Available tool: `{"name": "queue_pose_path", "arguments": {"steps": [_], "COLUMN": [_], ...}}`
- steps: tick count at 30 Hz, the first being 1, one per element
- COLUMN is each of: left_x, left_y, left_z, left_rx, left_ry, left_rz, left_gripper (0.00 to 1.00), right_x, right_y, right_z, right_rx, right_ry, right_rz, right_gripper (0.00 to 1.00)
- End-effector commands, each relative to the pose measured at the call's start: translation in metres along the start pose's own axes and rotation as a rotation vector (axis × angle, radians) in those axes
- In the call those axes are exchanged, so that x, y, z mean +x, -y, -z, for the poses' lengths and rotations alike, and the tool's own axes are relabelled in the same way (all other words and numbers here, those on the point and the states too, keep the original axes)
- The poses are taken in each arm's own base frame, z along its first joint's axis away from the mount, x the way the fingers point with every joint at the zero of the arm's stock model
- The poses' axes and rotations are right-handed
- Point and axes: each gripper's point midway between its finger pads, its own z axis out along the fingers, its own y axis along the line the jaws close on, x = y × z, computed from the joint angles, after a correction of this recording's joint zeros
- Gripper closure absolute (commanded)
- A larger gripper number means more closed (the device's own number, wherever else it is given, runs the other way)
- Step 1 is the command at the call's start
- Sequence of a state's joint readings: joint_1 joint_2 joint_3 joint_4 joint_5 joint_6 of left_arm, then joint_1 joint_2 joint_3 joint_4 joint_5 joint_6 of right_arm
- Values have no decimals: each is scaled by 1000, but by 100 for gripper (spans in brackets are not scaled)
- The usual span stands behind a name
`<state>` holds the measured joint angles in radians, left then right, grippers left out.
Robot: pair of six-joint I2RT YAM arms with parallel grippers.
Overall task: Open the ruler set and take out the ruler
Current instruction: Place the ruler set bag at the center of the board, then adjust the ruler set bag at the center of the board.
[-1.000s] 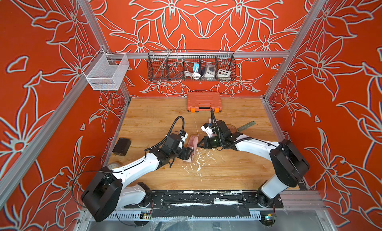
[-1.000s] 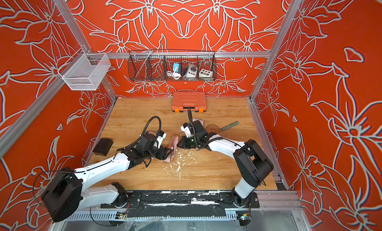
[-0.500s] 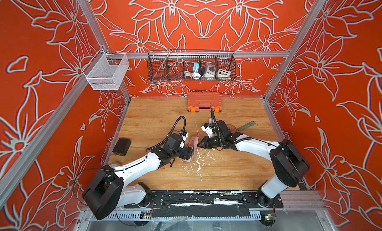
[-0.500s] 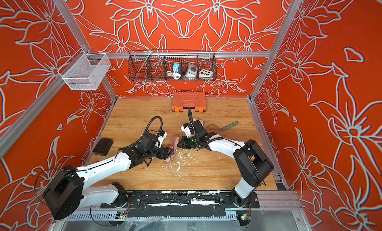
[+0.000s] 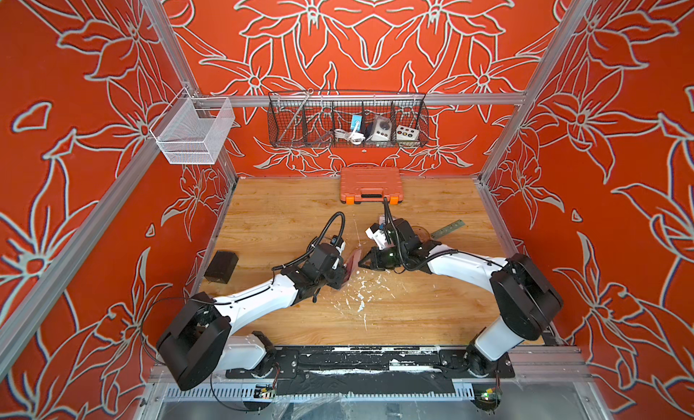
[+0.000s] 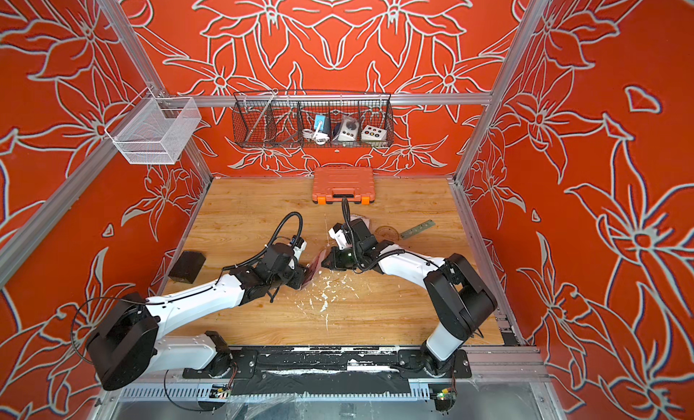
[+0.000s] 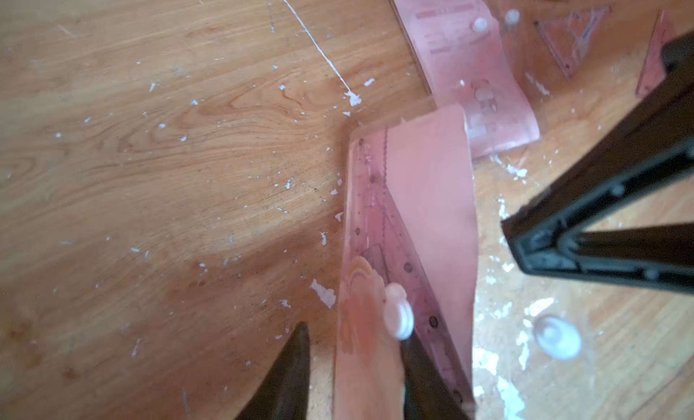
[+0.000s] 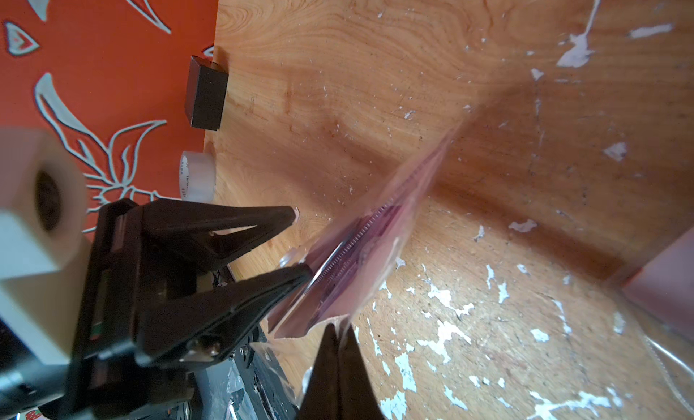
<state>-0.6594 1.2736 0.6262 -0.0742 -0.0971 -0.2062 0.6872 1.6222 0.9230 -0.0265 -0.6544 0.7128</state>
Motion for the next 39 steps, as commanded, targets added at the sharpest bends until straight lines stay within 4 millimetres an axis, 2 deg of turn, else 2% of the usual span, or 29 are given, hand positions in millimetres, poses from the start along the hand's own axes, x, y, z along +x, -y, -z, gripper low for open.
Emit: {"name": "queue_pose_path", "arguments": {"steps": [1, 3, 5, 7, 12, 15, 20, 21, 24, 27, 29, 31, 33, 36, 39], "left_x": [-5, -3, -1, 2, -2, -6, 3, 7, 18, 22, 21, 18, 15, 11, 5], "left_y": [-9, -10, -12, -13, -9, 0, 9, 11, 11, 10, 10, 10, 11, 10, 9], "left_z": [8, 7, 3, 0, -2, -1, -8, -11, -20, -26, -27, -27, -26, -23, -18], "left_rx": [-48, -55, -64, -73, -59, -4, 74, 87, 101, 94, 93, 96, 98, 90, 81], "left_ry": [28, 22, 11, -6, 2, 33, 74, 79, 78, 69, 77, 85, 92, 110, 119], "left_rz": [-4, -6, -8, -12, -16, -16, 10, 13, 35, 52, 57, 59, 62, 68, 58], "left_gripper": [69, 81, 86, 99, 100, 100, 100, 100, 100, 100, 100, 100, 100, 100, 100], "right_x": [-8, -8, -4, -2, 1, -2, -8, -8, -9, -15, -17, -17, -15, -11, -12], "right_y": [0, 5, 13, 23, 43, 53, 68, 67, 56, 40, 34, 26, 11, -8, -11], "right_z": [0, -5, -10, -16, -29, -36, -41, -40, -33, -14, -3, 5, 5, -10, -23], "right_rx": [18, 29, 46, 80, 174, 212, 280, 280, 243, 210, 207, 182, 98, -48, -121], "right_ry": [10, 1, -14, -29, -43, -28, -10, -5, 21, 87, 122, 147, 147, 100, 85], "right_rz": [28, 31, 34, 39, 79, 88, 105, 114, 148, 179, 188, 190, 188, 166, 122], "right_gripper": [100, 100, 100, 100, 100, 100, 100, 100, 83, 67, 62, 62, 63, 67, 73]}}
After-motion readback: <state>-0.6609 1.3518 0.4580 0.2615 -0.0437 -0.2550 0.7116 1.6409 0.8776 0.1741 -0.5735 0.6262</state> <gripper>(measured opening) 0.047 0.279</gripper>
